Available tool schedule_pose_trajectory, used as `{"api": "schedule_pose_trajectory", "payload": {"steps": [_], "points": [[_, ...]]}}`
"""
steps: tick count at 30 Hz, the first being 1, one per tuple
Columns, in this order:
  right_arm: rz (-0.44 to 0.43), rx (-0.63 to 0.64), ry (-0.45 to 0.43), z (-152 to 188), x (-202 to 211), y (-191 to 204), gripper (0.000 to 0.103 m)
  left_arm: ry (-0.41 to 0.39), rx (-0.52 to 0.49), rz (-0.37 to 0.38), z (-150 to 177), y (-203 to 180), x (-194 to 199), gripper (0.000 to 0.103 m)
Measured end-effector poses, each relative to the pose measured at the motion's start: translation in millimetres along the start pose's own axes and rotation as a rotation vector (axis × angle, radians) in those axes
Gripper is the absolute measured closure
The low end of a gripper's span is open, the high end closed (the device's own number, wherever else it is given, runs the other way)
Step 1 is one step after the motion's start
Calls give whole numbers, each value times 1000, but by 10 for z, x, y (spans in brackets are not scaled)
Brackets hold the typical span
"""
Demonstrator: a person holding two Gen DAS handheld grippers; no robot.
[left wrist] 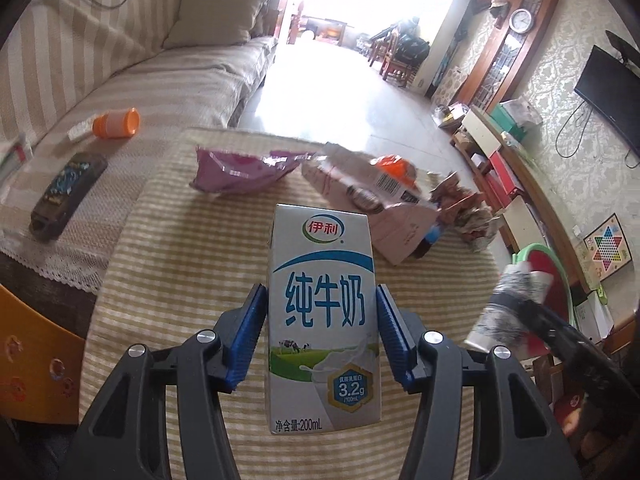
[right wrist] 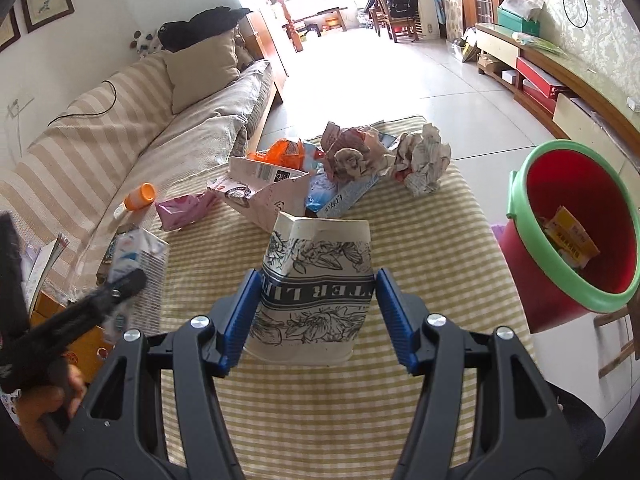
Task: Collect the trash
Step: 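Carry the milk carton and paper cup over the red bucket with both tools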
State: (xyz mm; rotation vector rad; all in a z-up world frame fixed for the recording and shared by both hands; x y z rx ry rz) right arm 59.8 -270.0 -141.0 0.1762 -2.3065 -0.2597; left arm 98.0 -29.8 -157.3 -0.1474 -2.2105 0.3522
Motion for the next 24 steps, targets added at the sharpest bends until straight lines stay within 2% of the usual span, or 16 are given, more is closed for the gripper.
{"api": "schedule_pose_trajectory", "payload": {"steps": [8, 15, 24], "points": [[37, -23, -98, -38, 329, -58, 45, -81, -60, 26, -156, -248, 349, 51], [81, -26, -95, -64, 428, -225, 45, -115, -86, 49, -197, -486, 589, 51], [121, -61, -188, -186, 745, -447, 45, -168, -189, 104, -261, -1010, 653, 51]]}}
Point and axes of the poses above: each gripper's, at about its wrist camera, not at the fingertips, and x roughly against the way its jaws point, y to its left, z to its underside, the point moved 5 cm from there along -x, roughly the way its jaws point, and after that the axes turned 6 degrees about x, right-handed, at the moved point
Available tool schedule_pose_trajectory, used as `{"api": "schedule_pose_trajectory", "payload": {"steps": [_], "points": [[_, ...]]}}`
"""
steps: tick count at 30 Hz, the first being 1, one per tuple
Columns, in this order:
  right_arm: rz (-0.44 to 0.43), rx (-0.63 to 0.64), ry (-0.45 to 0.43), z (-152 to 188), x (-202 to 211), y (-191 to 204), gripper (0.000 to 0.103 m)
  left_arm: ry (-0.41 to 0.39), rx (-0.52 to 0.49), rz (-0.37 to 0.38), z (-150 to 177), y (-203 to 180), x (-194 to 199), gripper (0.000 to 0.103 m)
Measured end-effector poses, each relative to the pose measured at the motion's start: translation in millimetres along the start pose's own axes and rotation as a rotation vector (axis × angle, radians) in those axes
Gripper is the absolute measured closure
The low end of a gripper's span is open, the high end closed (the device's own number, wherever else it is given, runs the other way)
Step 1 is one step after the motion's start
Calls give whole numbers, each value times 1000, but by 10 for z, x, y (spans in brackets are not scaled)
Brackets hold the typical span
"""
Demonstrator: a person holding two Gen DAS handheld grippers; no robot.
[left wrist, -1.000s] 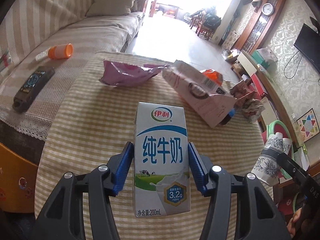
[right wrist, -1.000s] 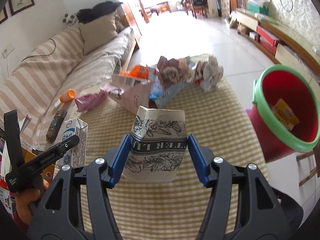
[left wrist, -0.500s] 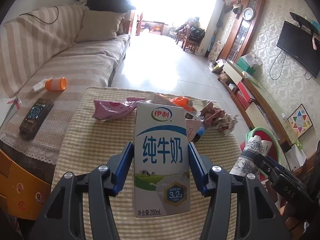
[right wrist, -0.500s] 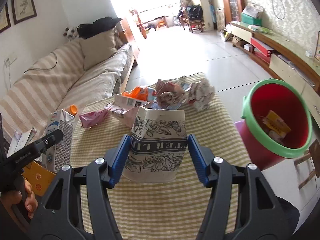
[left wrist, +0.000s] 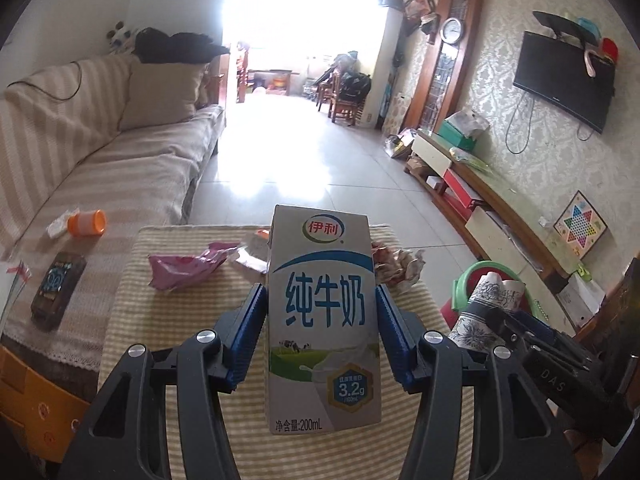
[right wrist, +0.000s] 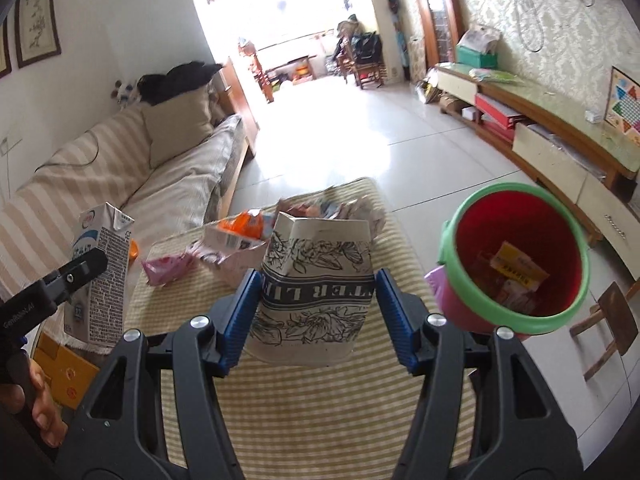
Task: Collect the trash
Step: 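Carry the milk carton and paper cup over the red bucket with both tools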
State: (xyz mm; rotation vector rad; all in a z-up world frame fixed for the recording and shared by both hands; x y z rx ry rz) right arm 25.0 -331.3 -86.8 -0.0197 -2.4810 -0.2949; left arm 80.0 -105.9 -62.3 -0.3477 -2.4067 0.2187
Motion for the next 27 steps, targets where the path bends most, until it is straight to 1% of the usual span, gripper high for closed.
{"api": "schedule_pose_trajectory", "payload": {"steps": [3, 6, 12, 20, 27], "points": [[24, 1, -19, -68, 87, -128, 45, -25, -22, -1, -53, -108, -7, 51], [62, 10, -46, -133, 189, -266, 45, -26, -23, 17, -90, -220, -74, 51], [100, -6, -73, -210, 305, -569, 45, -35, -46, 47, -153, -508, -193, 51], [137, -60, -112, -242, 444, -942, 45, -12, -81, 93, -158, -880, -368, 51], [172, -103, -133, -213, 518, -1248, 45, 30, -113, 148, -105, -1248, -538, 51]]}}
Point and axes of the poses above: each gripper's, at about its wrist camera, not at the fingertips, and x roughly against the way its jaws point, y to its left, z to its underside, the point moved 5 cm from there along -x, roughly the way its jaws point, and after that the axes turned 6 degrees about x, right-handed, at the moved point
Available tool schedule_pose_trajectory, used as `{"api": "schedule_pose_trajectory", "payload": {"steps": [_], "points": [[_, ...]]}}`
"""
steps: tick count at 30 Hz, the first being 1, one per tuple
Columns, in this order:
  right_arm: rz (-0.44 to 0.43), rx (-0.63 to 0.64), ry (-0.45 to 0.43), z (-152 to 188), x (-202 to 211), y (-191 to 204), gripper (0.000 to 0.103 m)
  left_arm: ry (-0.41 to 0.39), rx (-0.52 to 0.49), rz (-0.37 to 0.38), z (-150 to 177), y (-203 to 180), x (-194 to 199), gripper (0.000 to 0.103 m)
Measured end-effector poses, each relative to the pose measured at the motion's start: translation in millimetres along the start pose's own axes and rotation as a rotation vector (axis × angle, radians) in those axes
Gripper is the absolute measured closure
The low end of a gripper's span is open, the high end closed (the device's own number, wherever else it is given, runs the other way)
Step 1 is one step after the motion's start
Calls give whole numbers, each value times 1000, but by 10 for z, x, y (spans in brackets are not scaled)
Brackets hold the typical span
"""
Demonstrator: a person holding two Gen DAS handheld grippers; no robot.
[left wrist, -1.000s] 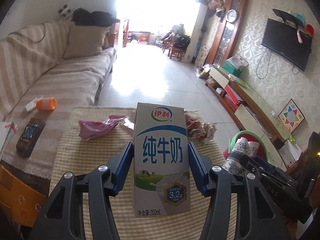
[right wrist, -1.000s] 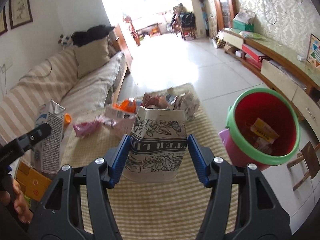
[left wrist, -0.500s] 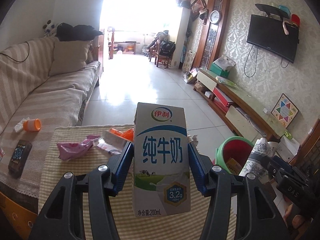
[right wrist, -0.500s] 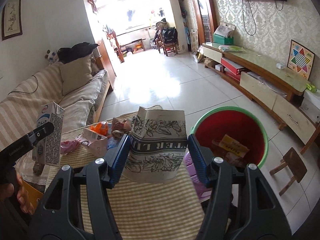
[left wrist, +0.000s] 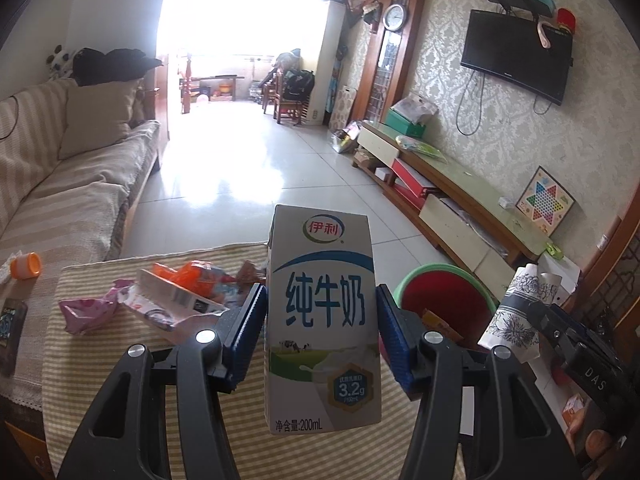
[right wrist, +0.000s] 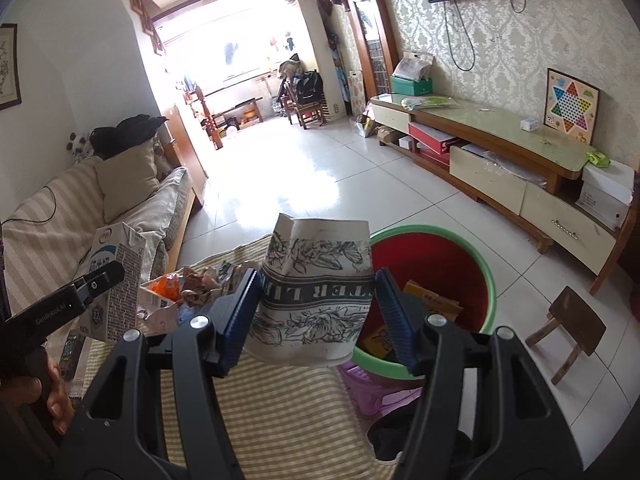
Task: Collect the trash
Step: 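Carry the milk carton and paper cup over the red bucket with both tools, then open both tools over the red bucket to drop the carton and cup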
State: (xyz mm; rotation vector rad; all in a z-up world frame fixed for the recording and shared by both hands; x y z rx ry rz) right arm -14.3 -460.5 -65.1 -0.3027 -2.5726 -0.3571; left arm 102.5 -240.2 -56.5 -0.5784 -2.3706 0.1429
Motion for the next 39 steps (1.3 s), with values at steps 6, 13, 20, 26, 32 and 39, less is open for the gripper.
{"api": "schedule_pose_trajectory", "payload": {"steps": [6, 13, 20, 26, 32, 39], "points": [[46, -55, 1, 2, -79, -370, 45, 34, -31, 57, 45, -302, -184, 51], [98, -87, 8, -26, -243, -740, 45, 115, -59, 158, 141, -715, -602, 51], [127, -125, 24, -49, -420, -1083, 45, 170, -121, 242, 237, -1260, -1093, 51], [136, -145, 55, 12, -578, -1283, 45, 205, -113, 274, 239, -1478, -1439, 50], [158, -159, 63, 28, -668, -1355, 27, 190, -72, 251, 196, -1410, -1498, 27], [146, -152, 68, 62, -557, -1157, 27, 199, -43, 204, 246, -973, -1126, 27]]}}
Point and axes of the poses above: each gripper's, at about its wrist camera, not at the fingertips, and x roughly against the way its jaws point, y to its left, z to its underside, the point moved 5 cm from there along -x, roughly the way its jaws point, and after that the axes turned 6 degrees about x, right-handed, at the moved point
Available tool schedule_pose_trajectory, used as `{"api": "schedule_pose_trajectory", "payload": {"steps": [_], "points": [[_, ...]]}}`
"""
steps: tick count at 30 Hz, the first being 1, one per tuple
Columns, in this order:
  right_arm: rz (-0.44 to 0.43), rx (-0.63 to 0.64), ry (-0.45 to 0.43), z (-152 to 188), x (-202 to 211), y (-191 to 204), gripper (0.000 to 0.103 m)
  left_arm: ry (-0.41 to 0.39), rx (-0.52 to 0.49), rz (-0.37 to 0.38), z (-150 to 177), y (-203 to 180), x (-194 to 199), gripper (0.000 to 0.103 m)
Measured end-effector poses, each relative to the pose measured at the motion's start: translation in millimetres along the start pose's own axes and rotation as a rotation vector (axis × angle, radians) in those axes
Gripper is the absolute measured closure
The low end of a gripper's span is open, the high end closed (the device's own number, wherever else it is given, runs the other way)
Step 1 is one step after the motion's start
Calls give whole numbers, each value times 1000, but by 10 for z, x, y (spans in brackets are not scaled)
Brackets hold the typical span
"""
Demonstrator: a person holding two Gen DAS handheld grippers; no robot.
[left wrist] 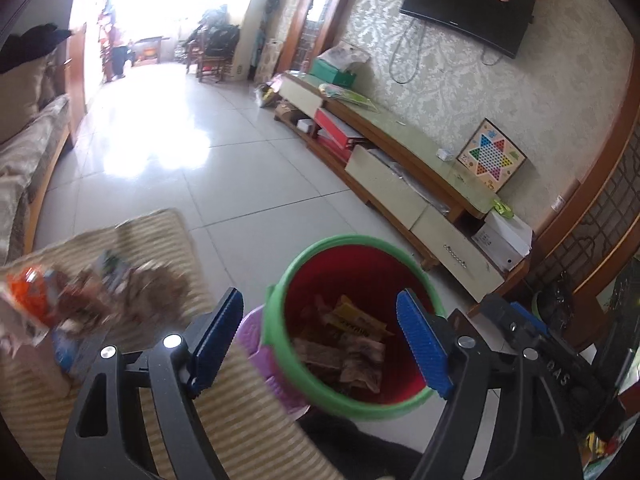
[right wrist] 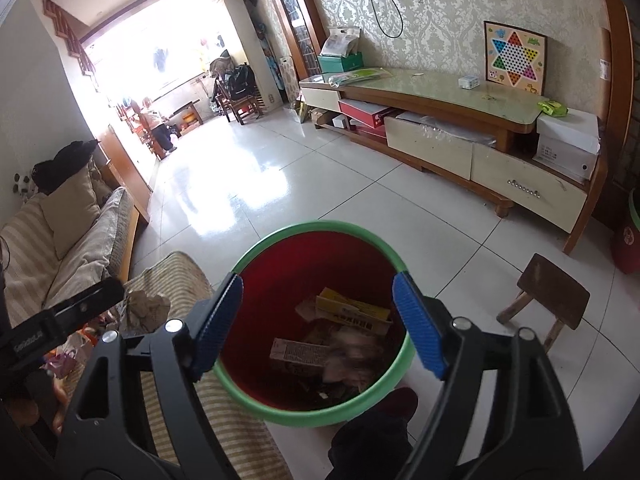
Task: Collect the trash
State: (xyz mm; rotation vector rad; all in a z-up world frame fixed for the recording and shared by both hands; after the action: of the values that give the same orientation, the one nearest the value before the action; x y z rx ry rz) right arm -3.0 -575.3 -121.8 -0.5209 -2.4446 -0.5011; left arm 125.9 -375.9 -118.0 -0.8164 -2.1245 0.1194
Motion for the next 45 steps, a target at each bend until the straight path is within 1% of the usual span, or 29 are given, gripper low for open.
{"api": "schedule_pose_trajectory", "payload": {"steps": [2, 3, 4, 5, 8, 9, 11, 13, 15, 16, 18, 20, 22, 24, 27, 29, 30, 33, 36, 38, 39, 41, 42, 43, 44, 45], "points": [[-3, 11, 7, 70, 22, 119, 25, 30, 49, -35, 146, 262, 137, 27], [-9, 12, 19, 117, 19, 197, 25, 48, 79, -58, 250, 454, 225, 27], [-16, 12, 39, 177, 2, 284, 24, 61, 102, -86, 338, 635, 300, 27], [-19, 14, 60, 236, -23, 355, 24, 80, 133, -129, 467, 879, 406, 27], [-62, 46, 139, 501, -112, 732, 24, 118, 217, -229, 765, 1526, 628, 27], [-78, 65, 169, 591, -140, 883, 24, 123, 273, -271, 875, 1824, 733, 27], [-116, 120, 235, 785, -179, 1205, 24, 132, 366, -326, 1035, 2295, 887, 27], [-145, 182, 280, 940, -168, 1494, 24, 125, 426, -382, 1137, 2655, 1037, 27], [-176, 231, 299, 1047, -117, 1702, 23, 105, 483, -419, 1205, 2994, 1196, 27], [-187, 265, 306, 1110, -93, 1823, 21, 88, 509, -437, 1220, 3158, 1270, 27], [-184, 306, 326, 1201, -83, 1948, 20, 68, 561, -456, 1210, 3414, 1362, 27], [-195, 321, 353, 1281, -71, 2047, 20, 36, 607, -460, 1120, 3662, 1442, 27], [-201, 339, 363, 1315, -44, 2148, 20, 34, 585, -475, 956, 3819, 1455, 27], [-206, 355, 364, 1314, -28, 2238, 20, 70, 534, -476, 749, 3972, 1407, 27], [-222, 371, 366, 1313, 7, 2328, 20, 129, 408, -496, 474, 4118, 1280, 27], [-217, 386, 380, 1360, 8, 2377, 19, 186, 310, -515, 359, 4181, 1140, 27], [-219, 387, 392, 1386, 4, 2390, 19, 235, 247, -528, 307, 4205, 1013, 27], [-224, 394, 415, 1440, 9, 2440, 19, 323, 154, -523, 245, 4292, 773, 27], [-226, 409, 424, 1479, 32, 2476, 19, 379, 137, -527, 242, 4367, 566, 27], [-232, 418, 427, 1486, 47, 2502, 19, 398, 146, -523, 255, 4426, 467, 29], [-235, 422, 427, 1489, 53, 2517, 19, 395, 145, -522, 247, 4424, 443, 31], [-241, 428, 429, 1502, 62, 2537, 19, 381, 127, -540, 229, 4423, 432, 45], [-244, 427, 431, 1511, 52, 2543, 19, 369, 117, -546, 225, 4422, 447, 62], [-248, 424, 436, 1526, 44, 2551, 19, 360, 123, -540, 223, 4409, 467, 81], [-251, 422, 440, 1539, 37, 2560, 19, 357, 148, -519, 232, 4410, 500, 92], [-255, 422, 443, 1551, 31, 2573, 19, 352, 170, -501, 245, 4414, 532, 102]]}}
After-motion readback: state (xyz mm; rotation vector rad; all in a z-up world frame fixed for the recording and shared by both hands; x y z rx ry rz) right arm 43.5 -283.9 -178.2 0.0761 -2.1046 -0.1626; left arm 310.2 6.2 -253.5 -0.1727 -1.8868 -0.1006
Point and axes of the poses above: each gripper's, at about its wrist camera, not at the fingertips, and x roughly against the way its jaws point, y to its left, z to its underside, the point moved 5 cm from there along -x, roughly the way its jaws point, and after that the axes turned 6 degrees about x, right-handed, at the moved point
